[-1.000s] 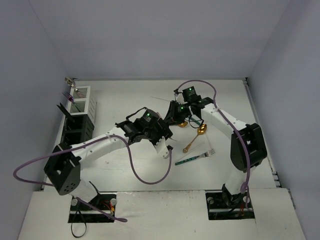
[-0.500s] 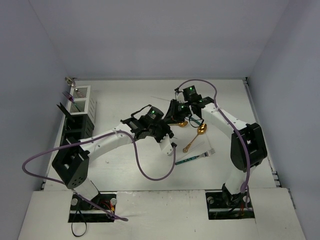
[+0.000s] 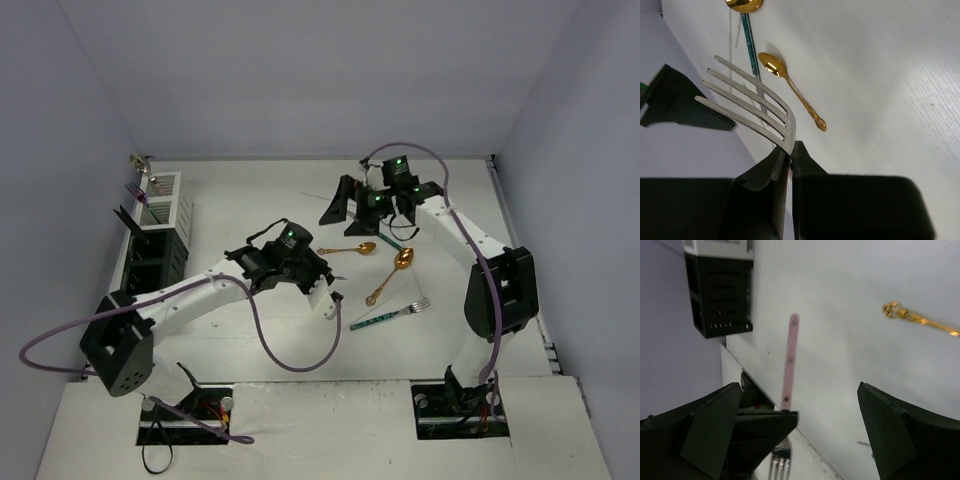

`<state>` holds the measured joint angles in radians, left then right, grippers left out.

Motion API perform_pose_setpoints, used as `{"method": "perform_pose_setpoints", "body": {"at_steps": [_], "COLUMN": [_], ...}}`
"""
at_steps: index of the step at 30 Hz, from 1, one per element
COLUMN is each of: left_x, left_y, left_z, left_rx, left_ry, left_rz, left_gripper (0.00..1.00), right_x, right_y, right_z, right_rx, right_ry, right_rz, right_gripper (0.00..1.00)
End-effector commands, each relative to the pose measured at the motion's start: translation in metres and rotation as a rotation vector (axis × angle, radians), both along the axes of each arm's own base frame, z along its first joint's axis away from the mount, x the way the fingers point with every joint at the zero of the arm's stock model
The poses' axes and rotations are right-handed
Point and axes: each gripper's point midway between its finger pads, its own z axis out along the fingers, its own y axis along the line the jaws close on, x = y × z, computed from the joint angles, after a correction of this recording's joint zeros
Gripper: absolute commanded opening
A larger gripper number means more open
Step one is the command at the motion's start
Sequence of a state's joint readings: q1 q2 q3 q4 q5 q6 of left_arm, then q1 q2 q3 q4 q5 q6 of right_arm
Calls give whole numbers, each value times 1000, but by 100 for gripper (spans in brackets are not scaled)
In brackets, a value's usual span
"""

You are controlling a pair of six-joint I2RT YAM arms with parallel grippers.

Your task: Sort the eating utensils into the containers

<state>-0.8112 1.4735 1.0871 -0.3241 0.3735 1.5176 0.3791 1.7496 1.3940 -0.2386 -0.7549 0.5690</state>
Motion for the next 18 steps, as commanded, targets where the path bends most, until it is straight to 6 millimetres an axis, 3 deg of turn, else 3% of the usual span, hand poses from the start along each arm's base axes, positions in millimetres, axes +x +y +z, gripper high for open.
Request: {"method": "perform_pose_setpoints", "body": {"at_steps": [1,3,5,10,13,18], "left_x": [-12,-5,14,73,108,129], "left_y": [14,23,40,121,217,343], "left_z": [82,108,153,234,266,283], "left_rx": [-237,-347,-515,-992,-1251,-1502], "left_ry": [46,127,193,321,283,168], "left_rz": [170,309,471,883,1135,1351], "left_gripper": [0,0,0,0,0,0], "right_x": [52,70,78,85,84,84], "right_y": [-52,-83,-103,-130,-134,-135], "right_z": [81,89,94,86,72,65], "right_rx": [95,76,42,-54,-78,-97], "right_ry": [-237,-284,-332,-398,-382,-379], "right_rz": [-84,-151,-192,-238,-241,-240], "right_gripper": [100,100,100,100,100,100]}}
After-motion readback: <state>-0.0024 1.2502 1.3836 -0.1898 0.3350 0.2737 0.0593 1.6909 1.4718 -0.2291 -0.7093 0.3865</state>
